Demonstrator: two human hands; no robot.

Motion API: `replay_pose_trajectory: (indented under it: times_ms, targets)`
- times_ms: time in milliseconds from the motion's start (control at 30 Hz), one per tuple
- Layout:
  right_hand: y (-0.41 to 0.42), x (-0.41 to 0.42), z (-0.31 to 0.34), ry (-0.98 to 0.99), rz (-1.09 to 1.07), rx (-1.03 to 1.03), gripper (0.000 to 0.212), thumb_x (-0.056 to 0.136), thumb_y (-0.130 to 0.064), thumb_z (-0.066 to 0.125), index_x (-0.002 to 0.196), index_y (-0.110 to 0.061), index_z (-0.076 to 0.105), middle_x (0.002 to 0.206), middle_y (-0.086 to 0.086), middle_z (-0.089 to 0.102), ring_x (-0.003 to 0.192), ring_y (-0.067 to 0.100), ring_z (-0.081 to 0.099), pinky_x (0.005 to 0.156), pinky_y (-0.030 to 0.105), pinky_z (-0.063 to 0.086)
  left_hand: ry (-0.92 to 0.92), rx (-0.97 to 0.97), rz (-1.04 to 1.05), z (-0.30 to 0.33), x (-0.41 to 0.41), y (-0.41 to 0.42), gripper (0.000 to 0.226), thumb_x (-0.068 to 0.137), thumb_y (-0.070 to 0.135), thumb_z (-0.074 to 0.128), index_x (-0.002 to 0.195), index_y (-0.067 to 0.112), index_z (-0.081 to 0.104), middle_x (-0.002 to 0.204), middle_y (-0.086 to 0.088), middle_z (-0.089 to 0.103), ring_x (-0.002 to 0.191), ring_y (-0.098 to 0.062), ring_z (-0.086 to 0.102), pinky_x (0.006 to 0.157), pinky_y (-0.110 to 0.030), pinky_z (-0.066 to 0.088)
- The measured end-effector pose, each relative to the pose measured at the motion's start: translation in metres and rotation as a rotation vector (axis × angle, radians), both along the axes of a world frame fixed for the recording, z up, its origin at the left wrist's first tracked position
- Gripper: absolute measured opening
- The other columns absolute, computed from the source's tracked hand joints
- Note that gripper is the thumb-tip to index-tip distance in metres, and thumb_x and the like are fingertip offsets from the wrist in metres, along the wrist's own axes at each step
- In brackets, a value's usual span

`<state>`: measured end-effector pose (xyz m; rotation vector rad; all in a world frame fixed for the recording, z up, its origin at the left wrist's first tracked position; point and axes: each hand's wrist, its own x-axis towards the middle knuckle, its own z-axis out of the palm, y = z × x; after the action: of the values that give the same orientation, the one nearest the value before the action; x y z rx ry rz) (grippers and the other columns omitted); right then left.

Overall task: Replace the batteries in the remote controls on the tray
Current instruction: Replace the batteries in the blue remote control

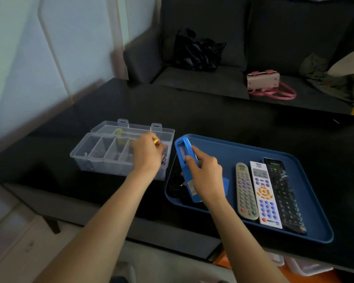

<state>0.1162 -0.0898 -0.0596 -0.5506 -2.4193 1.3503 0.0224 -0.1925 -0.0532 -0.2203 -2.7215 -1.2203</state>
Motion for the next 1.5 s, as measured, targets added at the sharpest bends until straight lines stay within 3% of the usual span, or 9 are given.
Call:
replay_pose_trajectory:
  times_ms: [200, 433, 567, 667, 800, 1000, 1133, 1267, 1500]
  targets:
    - [-0.010, -0.009, 0.001, 0.026, -0.025, -0.015, 0.042, 0.099, -0.024, 0.048, 0.141, -0.021, 0.045, 0.057, -0.006, 0.048, 0.038, 0.002, 0.045, 0.038, 0.010, 0.035, -0.045, -0.220, -0.049, 0.000, -0.001, 0.000, 0.018, 0.091, 0.012, 0.052, 0.076, 0.005, 0.058, 0.080, -0.008, 0.057, 0.073, -0.017, 0.051, 0.055, -0.022, 0.033]
    - [-0.016, -0.016, 0.004, 0.057, 0.009, -0.047, 0.037, 0.099, -0.020, 0.048, 0.135, -0.020, 0.051, 0.056, -0.006, 0.046, 0.036, -0.004, 0.044, 0.036, 0.011, 0.032, -0.036, -0.214, -0.163, 0.004, -0.002, -0.017, 0.025, 0.094, 0.011, 0.046, 0.114, 0.010, 0.062, 0.113, -0.009, 0.063, 0.103, -0.022, 0.059, 0.080, -0.027, 0.044]
    - [-0.043, -0.023, 0.010, 0.041, 0.041, -0.223, 0.033, 0.098, -0.023, 0.050, 0.131, -0.022, 0.053, 0.079, -0.011, 0.058, 0.064, 0.002, 0.061, 0.049, 0.011, 0.047, -0.012, -0.146, -0.097, 0.014, -0.008, -0.057, 0.028, 0.093, 0.010, 0.048, 0.118, 0.016, 0.058, 0.118, -0.003, 0.061, 0.103, -0.014, 0.057, 0.082, -0.025, 0.044]
    - [-0.074, -0.035, 0.016, 0.023, 0.051, -0.392, 0.037, 0.097, -0.026, 0.051, 0.133, -0.021, 0.050, 0.101, -0.001, 0.064, 0.083, 0.018, 0.068, 0.073, 0.035, 0.059, 0.071, -0.149, -0.019, 0.021, -0.016, -0.095, 0.024, 0.094, 0.012, 0.047, 0.114, 0.015, 0.060, 0.117, -0.002, 0.060, 0.098, -0.011, 0.056, 0.077, -0.021, 0.040]
    - [-0.112, -0.058, 0.027, -0.016, 0.094, -0.476, 0.028, 0.098, -0.023, 0.048, 0.125, -0.027, 0.052, 0.104, 0.007, 0.066, 0.085, 0.025, 0.069, 0.076, 0.048, 0.058, 0.126, -0.332, 0.074, 0.024, -0.029, -0.147, 0.019, 0.093, 0.015, 0.049, 0.108, 0.012, 0.060, 0.113, -0.007, 0.058, 0.099, -0.019, 0.055, 0.075, -0.027, 0.044]
    - [-0.150, -0.083, 0.029, -0.075, 0.102, -0.507, 0.033, 0.098, -0.022, 0.048, 0.131, -0.021, 0.051, 0.110, 0.009, 0.065, 0.082, 0.022, 0.070, 0.066, 0.039, 0.060, -0.261, -0.641, -0.177, 0.028, -0.066, -0.177, 0.021, 0.090, 0.018, 0.053, 0.111, 0.017, 0.056, 0.108, -0.005, 0.059, 0.090, -0.018, 0.058, 0.078, -0.034, 0.049]
    - [-0.157, -0.098, 0.027, -0.084, 0.095, -0.417, 0.034, 0.098, -0.023, 0.047, 0.132, -0.021, 0.050, 0.118, 0.008, 0.062, 0.093, 0.024, 0.067, 0.079, 0.047, 0.058, -0.430, -0.791, -0.298, 0.039, -0.083, -0.170, 0.026, 0.087, 0.024, 0.054, 0.112, 0.016, 0.057, 0.099, -0.004, 0.057, 0.087, -0.020, 0.058, 0.081, -0.036, 0.050]
    - [-0.159, -0.105, 0.028, -0.092, 0.087, -0.407, 0.034, 0.098, -0.023, 0.047, 0.132, -0.022, 0.050, 0.119, 0.008, 0.061, 0.093, 0.025, 0.067, 0.078, 0.046, 0.058, -0.443, -0.832, -0.399, 0.041, -0.093, -0.167, 0.022, 0.088, 0.022, 0.054, 0.108, 0.016, 0.054, 0.101, -0.005, 0.056, 0.090, -0.020, 0.057, 0.079, -0.033, 0.047]
    - [-0.159, -0.105, 0.024, -0.083, 0.134, -0.444, 0.035, 0.099, -0.020, 0.046, 0.134, -0.020, 0.048, 0.117, 0.010, 0.060, 0.083, 0.020, 0.067, 0.055, 0.028, 0.057, -0.419, -0.873, -0.481, 0.040, -0.102, -0.172, 0.012, 0.086, 0.020, 0.058, 0.098, 0.018, 0.055, 0.098, -0.005, 0.057, 0.089, -0.019, 0.058, 0.084, -0.034, 0.051]
